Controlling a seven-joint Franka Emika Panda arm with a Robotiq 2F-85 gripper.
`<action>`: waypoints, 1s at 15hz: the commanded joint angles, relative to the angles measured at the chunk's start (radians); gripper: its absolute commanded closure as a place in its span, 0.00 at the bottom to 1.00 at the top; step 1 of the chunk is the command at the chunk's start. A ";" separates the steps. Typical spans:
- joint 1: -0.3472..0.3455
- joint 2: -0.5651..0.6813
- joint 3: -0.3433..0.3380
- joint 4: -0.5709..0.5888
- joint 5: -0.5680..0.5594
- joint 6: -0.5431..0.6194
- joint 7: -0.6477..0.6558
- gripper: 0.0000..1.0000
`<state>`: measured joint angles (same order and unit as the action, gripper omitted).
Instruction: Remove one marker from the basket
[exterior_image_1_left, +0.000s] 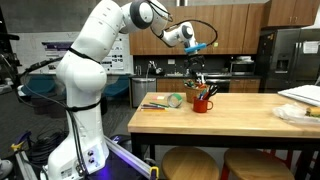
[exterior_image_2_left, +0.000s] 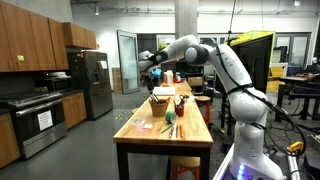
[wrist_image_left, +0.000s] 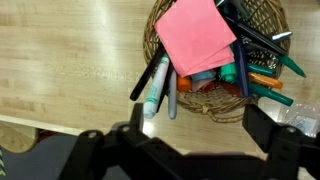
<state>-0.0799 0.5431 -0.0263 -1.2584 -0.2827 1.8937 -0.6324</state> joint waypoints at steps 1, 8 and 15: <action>-0.007 0.063 0.006 0.125 0.006 -0.082 -0.051 0.00; 0.043 0.149 -0.030 0.245 -0.054 -0.130 0.117 0.00; 0.050 0.227 -0.046 0.363 -0.068 -0.234 0.221 0.00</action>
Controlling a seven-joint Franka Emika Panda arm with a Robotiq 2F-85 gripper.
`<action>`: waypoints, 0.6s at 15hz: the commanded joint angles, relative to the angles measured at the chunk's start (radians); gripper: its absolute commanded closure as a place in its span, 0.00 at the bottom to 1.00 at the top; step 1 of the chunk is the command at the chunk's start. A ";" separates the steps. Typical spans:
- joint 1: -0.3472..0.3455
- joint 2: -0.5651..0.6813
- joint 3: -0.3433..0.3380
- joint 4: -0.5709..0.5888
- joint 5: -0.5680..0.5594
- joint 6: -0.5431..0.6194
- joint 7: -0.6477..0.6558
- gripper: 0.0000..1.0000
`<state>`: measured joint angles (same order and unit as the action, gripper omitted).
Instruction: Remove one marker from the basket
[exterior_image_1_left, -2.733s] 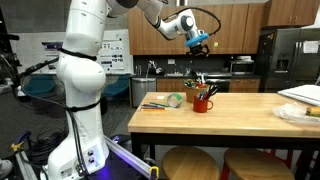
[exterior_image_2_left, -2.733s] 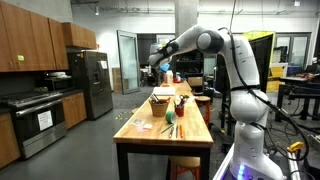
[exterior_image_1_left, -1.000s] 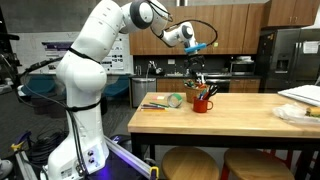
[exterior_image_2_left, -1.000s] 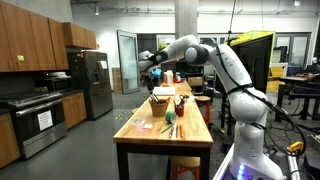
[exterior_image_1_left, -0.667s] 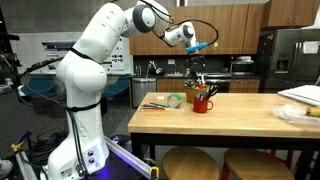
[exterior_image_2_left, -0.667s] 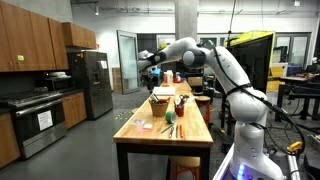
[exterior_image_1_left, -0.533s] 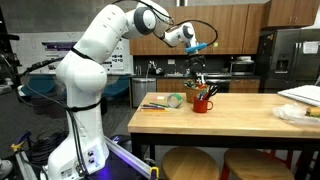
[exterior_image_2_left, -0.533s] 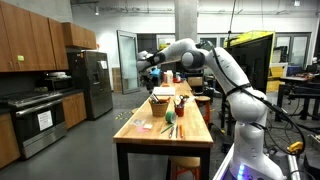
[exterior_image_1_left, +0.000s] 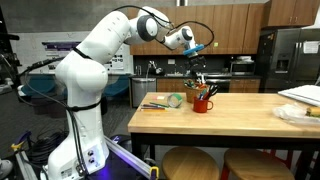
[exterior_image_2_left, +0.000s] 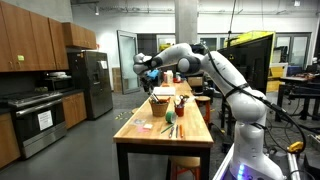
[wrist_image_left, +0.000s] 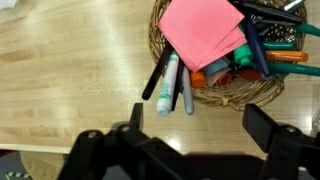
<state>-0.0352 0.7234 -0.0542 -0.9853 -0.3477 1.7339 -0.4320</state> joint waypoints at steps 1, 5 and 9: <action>0.002 0.056 -0.019 0.106 0.001 -0.096 0.024 0.00; -0.023 0.086 -0.001 0.162 0.032 -0.163 -0.029 0.00; -0.040 0.105 0.020 0.187 0.072 -0.155 -0.087 0.00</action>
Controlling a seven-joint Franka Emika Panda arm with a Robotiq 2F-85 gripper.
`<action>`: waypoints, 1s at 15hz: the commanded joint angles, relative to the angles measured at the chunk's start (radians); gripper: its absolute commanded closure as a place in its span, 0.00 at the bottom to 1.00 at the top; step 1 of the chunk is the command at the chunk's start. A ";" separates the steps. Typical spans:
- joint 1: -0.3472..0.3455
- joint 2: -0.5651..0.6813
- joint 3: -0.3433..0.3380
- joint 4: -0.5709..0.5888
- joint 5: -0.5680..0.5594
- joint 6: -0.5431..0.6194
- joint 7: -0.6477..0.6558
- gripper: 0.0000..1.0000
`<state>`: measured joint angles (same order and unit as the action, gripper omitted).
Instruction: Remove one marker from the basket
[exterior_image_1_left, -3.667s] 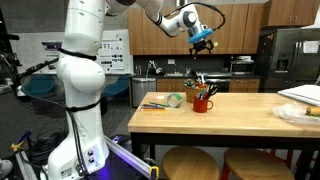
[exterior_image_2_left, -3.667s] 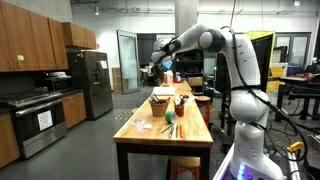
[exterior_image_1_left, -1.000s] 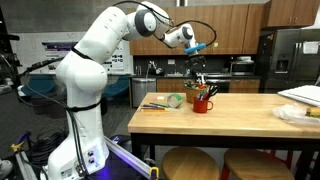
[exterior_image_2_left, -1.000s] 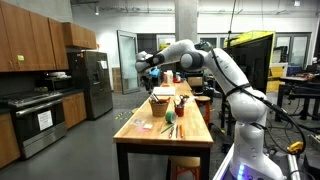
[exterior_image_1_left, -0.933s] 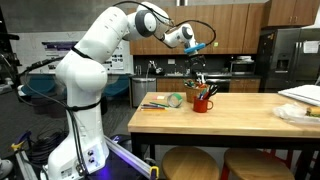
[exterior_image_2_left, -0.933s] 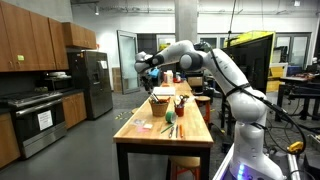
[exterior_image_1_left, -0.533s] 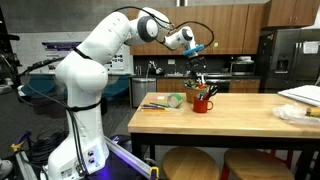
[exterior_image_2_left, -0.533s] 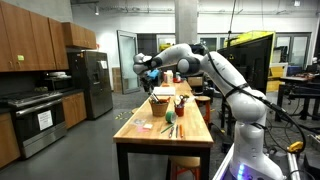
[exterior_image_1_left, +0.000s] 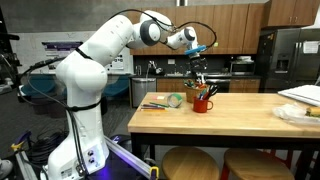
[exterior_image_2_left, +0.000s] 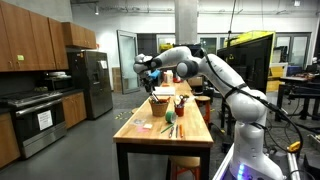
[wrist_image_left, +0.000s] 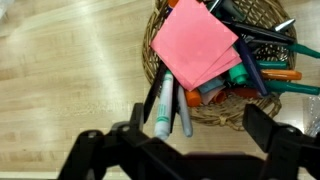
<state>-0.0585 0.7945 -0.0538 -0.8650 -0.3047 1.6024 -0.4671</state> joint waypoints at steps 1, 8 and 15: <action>-0.018 0.041 0.021 0.075 0.037 -0.023 -0.061 0.00; -0.019 0.082 0.027 0.133 0.049 -0.033 -0.104 0.00; -0.026 0.112 0.034 0.173 0.050 -0.036 -0.144 0.00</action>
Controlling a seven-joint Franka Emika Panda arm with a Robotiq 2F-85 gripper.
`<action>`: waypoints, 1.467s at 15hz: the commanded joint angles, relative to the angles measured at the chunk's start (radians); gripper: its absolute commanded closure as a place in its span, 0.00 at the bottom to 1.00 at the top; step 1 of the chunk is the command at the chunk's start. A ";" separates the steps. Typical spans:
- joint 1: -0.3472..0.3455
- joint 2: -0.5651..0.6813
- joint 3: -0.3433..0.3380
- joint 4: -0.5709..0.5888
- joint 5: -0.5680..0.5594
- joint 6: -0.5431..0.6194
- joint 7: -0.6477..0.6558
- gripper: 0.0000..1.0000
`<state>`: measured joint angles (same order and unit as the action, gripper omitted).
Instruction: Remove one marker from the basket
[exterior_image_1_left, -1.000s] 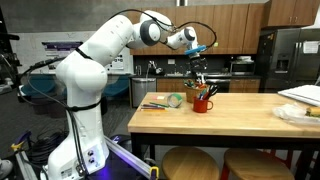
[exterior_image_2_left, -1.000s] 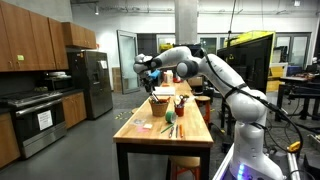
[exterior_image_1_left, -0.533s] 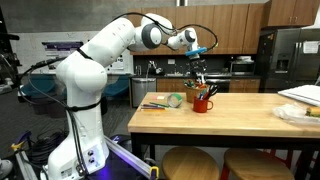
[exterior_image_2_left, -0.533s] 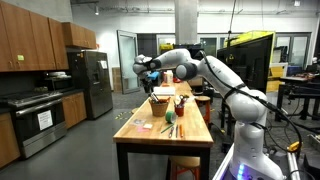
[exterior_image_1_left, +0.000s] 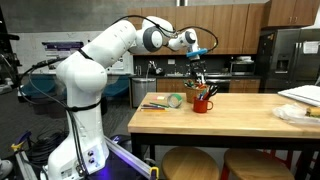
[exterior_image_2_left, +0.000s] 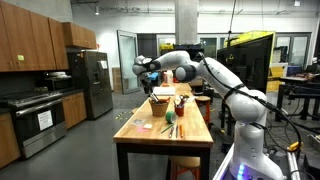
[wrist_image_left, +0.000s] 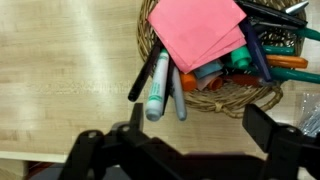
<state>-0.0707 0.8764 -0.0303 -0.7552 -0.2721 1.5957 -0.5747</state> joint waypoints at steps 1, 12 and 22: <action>-0.015 0.033 0.010 0.069 0.017 -0.029 -0.042 0.00; -0.026 0.081 0.011 0.133 0.015 -0.020 -0.088 0.00; -0.028 0.118 0.005 0.193 0.006 -0.017 -0.109 0.00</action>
<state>-0.0918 0.9698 -0.0293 -0.6199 -0.2721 1.5948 -0.6545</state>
